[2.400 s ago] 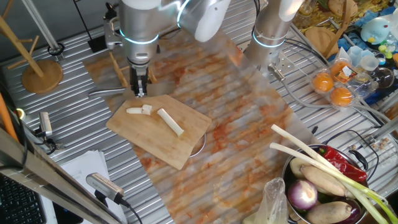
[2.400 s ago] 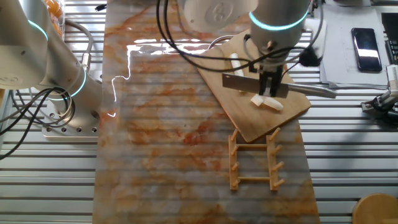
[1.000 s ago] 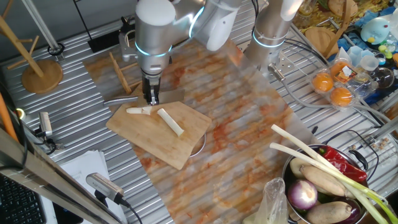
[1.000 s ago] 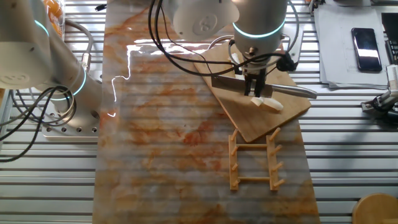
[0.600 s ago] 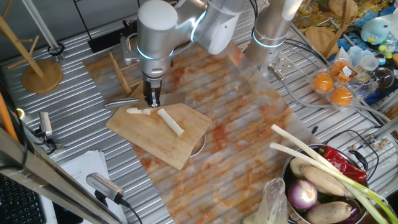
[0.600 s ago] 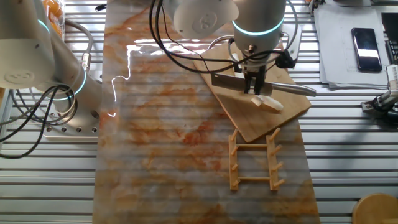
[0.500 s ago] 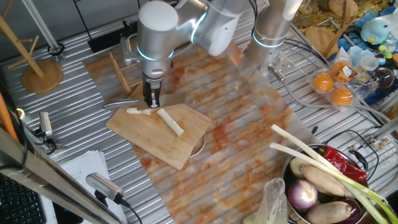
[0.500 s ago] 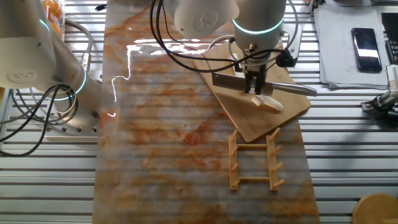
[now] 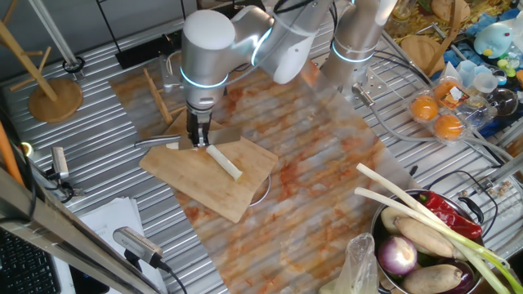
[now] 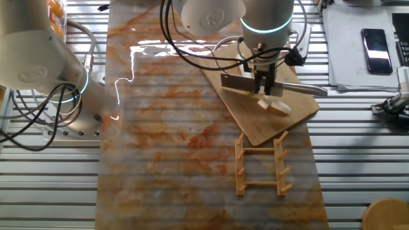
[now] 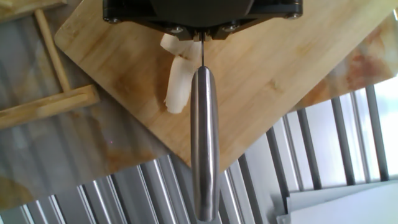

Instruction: Chop the scallions

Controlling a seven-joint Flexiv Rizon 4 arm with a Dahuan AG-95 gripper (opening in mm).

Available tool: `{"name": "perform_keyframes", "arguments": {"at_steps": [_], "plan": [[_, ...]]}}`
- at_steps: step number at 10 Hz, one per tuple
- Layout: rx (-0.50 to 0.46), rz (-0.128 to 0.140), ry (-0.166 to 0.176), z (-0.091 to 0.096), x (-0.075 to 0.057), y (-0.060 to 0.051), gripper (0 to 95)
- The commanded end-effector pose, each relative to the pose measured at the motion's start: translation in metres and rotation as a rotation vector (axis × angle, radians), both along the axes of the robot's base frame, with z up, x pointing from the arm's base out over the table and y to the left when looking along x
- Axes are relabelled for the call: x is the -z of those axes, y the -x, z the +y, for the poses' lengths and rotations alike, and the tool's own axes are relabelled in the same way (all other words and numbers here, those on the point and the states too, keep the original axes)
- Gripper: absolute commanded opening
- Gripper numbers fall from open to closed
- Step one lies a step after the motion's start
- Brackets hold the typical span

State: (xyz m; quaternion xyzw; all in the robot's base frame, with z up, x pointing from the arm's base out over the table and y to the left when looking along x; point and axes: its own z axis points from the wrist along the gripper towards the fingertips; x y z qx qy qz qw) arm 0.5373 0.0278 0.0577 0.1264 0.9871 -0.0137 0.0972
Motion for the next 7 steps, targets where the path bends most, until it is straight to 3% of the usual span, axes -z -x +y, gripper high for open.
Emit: {"name": "perform_keyframes", "arguments": {"at_steps": [1,7], "plan": [[-0.001,0.005,-0.005,0.003,-0.001,-0.004,0.0],[-0.001,0.004,-0.004,0.013,-0.003,-0.029,0.0]]}}
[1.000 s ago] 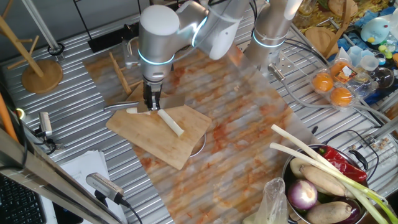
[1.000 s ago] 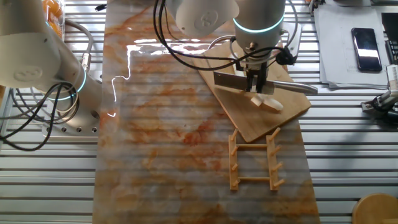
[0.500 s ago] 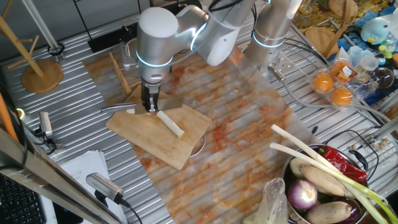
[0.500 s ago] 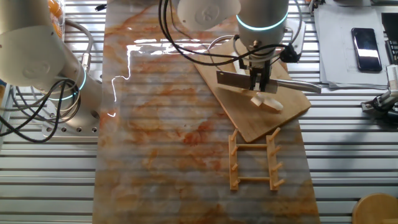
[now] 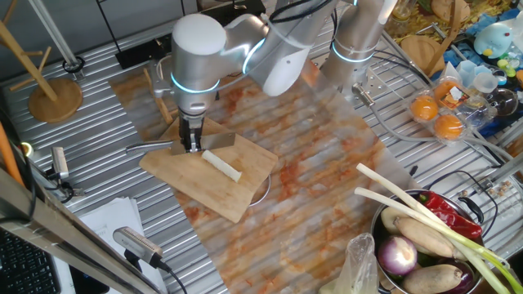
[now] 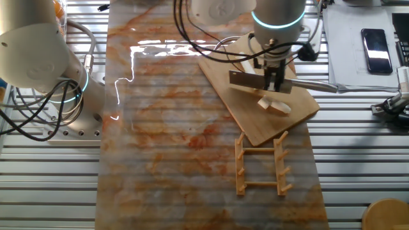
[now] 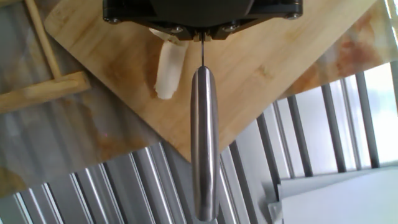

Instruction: Chop the scallions

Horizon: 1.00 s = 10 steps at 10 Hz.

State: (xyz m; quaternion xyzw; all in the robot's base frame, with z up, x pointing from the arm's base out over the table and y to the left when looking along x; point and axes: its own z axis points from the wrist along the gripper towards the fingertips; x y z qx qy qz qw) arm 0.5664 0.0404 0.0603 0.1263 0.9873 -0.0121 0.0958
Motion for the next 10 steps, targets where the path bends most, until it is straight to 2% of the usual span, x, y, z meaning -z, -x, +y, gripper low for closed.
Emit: {"name": "perform_keyframes", "arguments": {"at_steps": [1,6,8,10], "plan": [[-0.001,0.002,-0.001,0.002,-0.002,-0.005,0.0],[-0.018,0.002,-0.004,0.005,-0.003,-0.011,0.0],[-0.045,-0.004,-0.008,0.015,-0.005,-0.018,0.0],[-0.099,-0.009,0.004,0.025,-0.002,-0.020,0.0]]}}
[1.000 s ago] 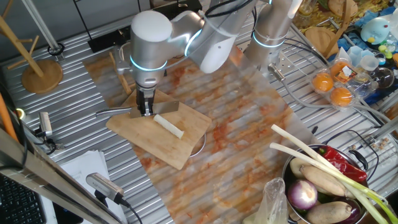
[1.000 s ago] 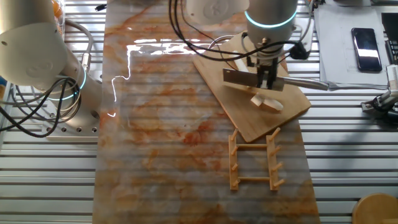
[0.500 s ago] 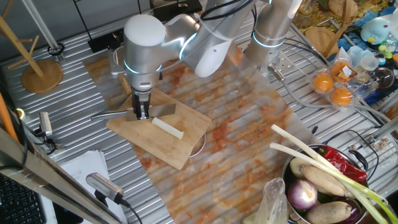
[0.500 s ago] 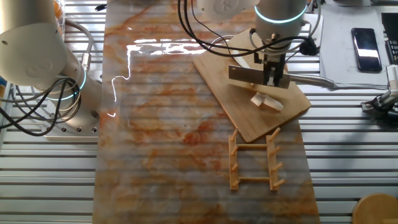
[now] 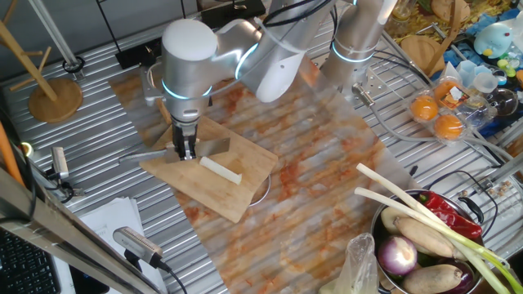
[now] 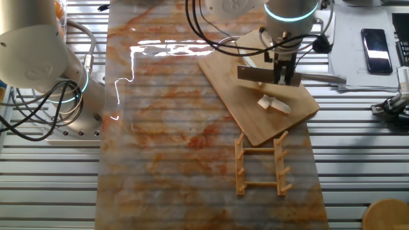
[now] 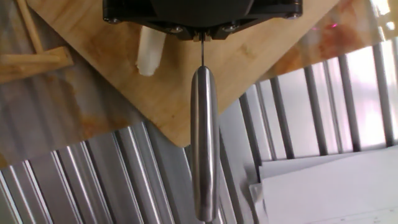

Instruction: Chop the scallions

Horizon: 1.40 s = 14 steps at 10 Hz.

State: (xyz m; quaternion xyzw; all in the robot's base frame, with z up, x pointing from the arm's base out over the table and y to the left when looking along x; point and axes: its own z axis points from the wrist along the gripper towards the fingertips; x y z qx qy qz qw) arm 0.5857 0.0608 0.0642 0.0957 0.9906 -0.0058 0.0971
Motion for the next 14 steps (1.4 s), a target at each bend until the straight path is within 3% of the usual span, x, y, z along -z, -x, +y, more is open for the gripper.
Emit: {"name": "perform_keyframes", "arguments": {"at_steps": [1,2,3,4,6,8,11,13,14], "plan": [[-0.118,-0.002,0.031,0.005,0.001,0.000,0.0],[-0.220,0.008,0.083,0.004,-0.001,0.000,0.0],[-0.327,0.012,0.109,0.003,-0.005,-0.001,0.0],[-0.384,0.016,0.124,0.004,-0.009,-0.002,0.0],[-0.521,0.021,0.147,0.015,-0.029,-0.004,0.0],[-0.582,0.028,0.129,0.026,-0.044,-0.002,0.0],[-0.623,0.017,0.059,0.054,-0.062,0.008,0.0],[-0.670,0.028,0.011,0.071,-0.064,0.008,0.0],[-0.693,0.031,0.004,0.078,-0.064,0.007,0.0]]}}
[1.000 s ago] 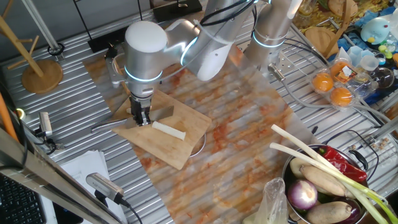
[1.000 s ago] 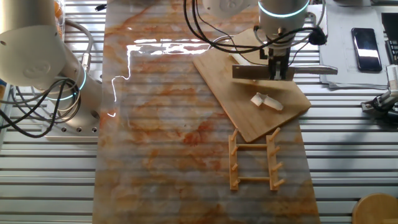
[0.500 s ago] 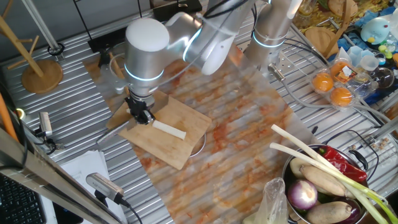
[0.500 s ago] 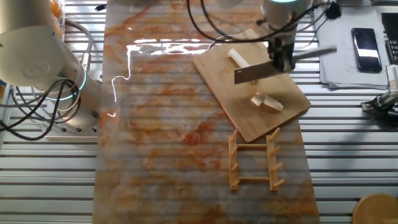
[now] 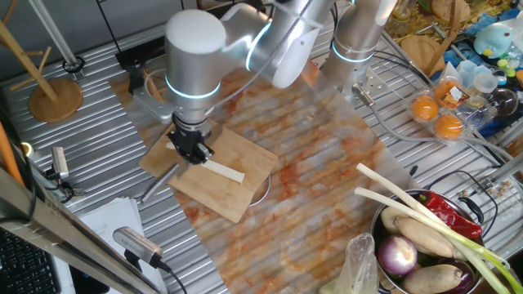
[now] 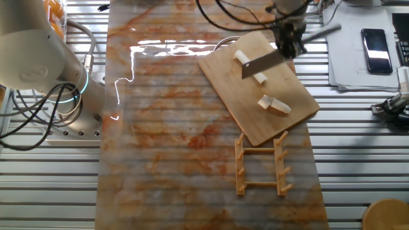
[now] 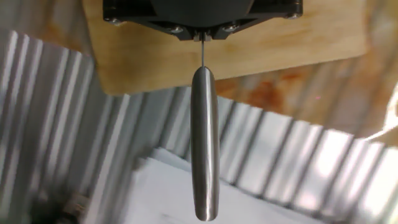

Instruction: Chop the scallions

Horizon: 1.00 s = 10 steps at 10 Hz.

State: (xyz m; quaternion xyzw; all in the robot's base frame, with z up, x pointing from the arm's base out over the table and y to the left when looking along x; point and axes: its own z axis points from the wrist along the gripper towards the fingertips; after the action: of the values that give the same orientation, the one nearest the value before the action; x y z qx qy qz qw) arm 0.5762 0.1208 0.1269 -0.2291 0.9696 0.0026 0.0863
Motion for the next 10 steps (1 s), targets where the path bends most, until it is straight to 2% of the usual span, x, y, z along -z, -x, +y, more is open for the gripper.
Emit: {"name": "perform_keyframes", "arguments": {"at_steps": [1,3,5,6,7,8,10], "plan": [[-0.084,0.066,-0.041,0.033,-0.002,-0.004,0.0],[-0.080,0.108,-0.047,0.045,-0.001,-0.003,0.0],[-0.078,0.152,-0.027,0.061,0.000,-0.005,0.0],[-0.073,0.196,-0.005,0.068,-0.001,-0.005,0.0],[-0.078,0.216,0.012,0.071,0.001,-0.004,0.0],[-0.109,0.216,0.005,0.076,0.004,-0.002,0.0],[-0.178,0.220,0.013,0.081,0.005,0.002,0.0]]}}
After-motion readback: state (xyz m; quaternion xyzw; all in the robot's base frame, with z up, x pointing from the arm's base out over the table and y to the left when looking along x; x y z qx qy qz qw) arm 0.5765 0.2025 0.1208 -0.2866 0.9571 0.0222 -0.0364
